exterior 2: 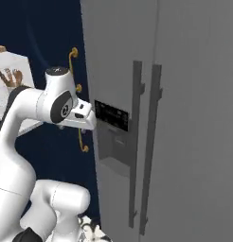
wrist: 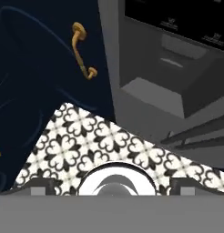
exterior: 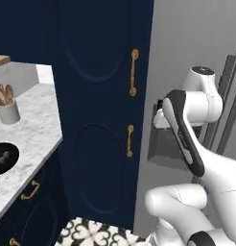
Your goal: Grab a lemon wedge from the fridge and one ice cube from the ice bowl, and put them in the glass of lemonade.
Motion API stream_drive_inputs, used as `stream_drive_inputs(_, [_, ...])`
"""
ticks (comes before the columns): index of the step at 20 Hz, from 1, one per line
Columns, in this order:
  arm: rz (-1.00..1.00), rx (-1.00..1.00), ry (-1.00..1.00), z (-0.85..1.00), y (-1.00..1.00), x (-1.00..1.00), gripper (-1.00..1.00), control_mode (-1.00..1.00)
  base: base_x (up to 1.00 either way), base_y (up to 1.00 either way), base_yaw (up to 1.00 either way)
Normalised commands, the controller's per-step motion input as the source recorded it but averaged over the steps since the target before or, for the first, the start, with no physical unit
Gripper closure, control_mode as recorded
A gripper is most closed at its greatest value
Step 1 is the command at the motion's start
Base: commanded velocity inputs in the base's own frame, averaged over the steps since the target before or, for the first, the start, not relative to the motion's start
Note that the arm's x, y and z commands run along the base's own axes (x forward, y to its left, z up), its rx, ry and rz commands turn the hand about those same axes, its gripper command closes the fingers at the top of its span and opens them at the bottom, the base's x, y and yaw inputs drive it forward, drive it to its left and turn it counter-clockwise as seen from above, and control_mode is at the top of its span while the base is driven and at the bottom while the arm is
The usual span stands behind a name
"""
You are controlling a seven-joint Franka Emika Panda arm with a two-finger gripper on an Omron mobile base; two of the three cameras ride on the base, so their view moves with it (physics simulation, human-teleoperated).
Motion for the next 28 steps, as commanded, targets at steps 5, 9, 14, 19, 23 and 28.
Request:
stream_drive_inputs(5, [0.00, 0.00, 0.00, 0.00, 0.00, 0.00, -1.00, 1.00, 0.28, 0.21, 0.95])
stream_drive_inputs(9, [0.00, 0.00, 0.00, 0.00, 0.00, 0.00, -1.00, 1.00, 0.43, 0.11, 0.93])
stream_drive_inputs(14, [0.00, 0.00, 0.00, 0.00, 0.00, 0.00, -1.00, 1.00, 0.90, 0.00, 0.54])
stream_drive_inputs(19, [0.00, 0.00, 0.00, 0.00, 0.00, 0.00, -1.00, 1.00, 0.93, 0.04, 0.11])
stream_drive_inputs(23, [0.00, 0.00, 0.00, 0.00, 0.00, 0.00, -1.00, 1.00, 0.99, 0.04, 0.06])
stream_drive_inputs(28, [0.00, 0.00, 0.00, 0.00, 0.00, 0.00, -1.00, 1.00, 0.43, -0.05, 0.10])
